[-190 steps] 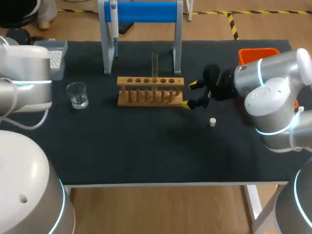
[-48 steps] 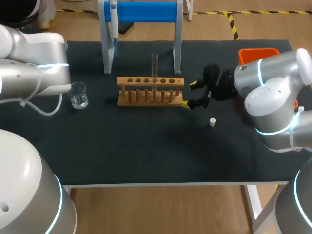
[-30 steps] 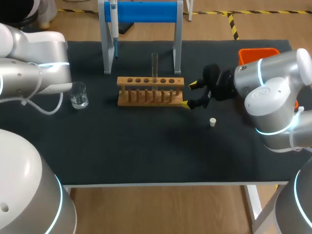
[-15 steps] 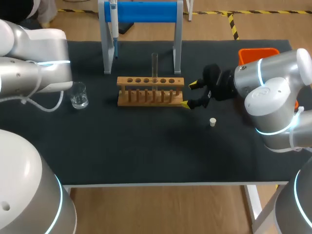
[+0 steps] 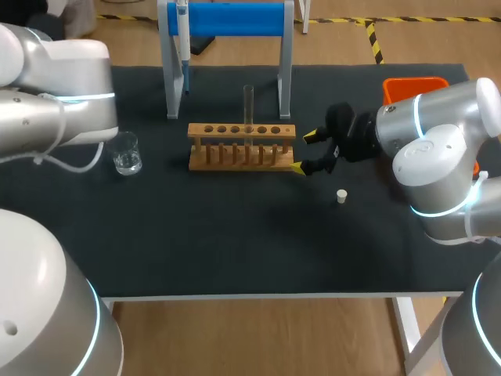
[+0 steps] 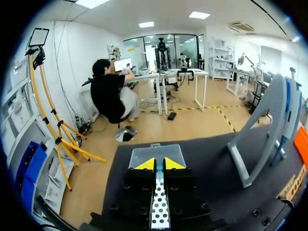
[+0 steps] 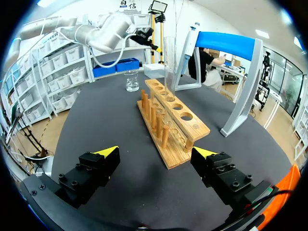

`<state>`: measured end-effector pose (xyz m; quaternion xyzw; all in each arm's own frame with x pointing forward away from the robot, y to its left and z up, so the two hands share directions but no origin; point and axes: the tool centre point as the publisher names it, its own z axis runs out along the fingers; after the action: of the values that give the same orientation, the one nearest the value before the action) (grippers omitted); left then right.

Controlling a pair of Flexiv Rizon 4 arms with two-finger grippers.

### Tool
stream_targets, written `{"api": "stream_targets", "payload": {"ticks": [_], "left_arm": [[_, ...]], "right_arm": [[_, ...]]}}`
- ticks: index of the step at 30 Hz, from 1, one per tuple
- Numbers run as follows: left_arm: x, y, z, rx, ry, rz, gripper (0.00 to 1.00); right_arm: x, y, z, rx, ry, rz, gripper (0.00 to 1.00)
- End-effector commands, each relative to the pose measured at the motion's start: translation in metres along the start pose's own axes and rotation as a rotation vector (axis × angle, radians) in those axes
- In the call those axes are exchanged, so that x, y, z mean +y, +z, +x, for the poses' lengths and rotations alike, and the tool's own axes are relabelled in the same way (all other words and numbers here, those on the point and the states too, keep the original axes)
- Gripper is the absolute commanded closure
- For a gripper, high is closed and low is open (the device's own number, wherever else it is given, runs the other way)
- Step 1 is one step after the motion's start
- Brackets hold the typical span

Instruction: Invert the test tube, pick up the pipette, mount the tip to pipette, aspirate from beaker and dispense into the tube, eject the tip, return the pipette, and cap with the stopper.

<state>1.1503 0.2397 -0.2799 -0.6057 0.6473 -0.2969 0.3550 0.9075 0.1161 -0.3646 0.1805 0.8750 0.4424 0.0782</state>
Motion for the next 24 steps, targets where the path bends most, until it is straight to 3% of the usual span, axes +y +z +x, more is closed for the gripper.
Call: {"api": "stream_targets", "payload": {"ticks": [1,7,11,13,24], "left_arm": [[-0.003,-0.028,0.004,0.019,0.016,0.033,1.00],[-0.010,-0.092,0.023,0.217,0.161,0.046,1.00],[-0.004,-0.145,0.044,0.438,0.271,0.025,1.00],[0.003,-0.174,0.059,0.619,0.341,-0.014,1.00],[0.003,-0.174,0.059,0.619,0.341,-0.014,1.00]], "right_arm": [[0.000,-0.001,0.000,0.001,0.000,0.000,0.00],[0.000,-0.001,0.000,0.001,0.000,0.000,0.00],[0.000,-0.001,0.000,0.001,0.000,0.000,0.00],[0.000,-0.001,0.000,0.001,0.000,0.000,0.00],[0.000,-0.001,0.000,0.001,0.000,0.000,0.00]]}}
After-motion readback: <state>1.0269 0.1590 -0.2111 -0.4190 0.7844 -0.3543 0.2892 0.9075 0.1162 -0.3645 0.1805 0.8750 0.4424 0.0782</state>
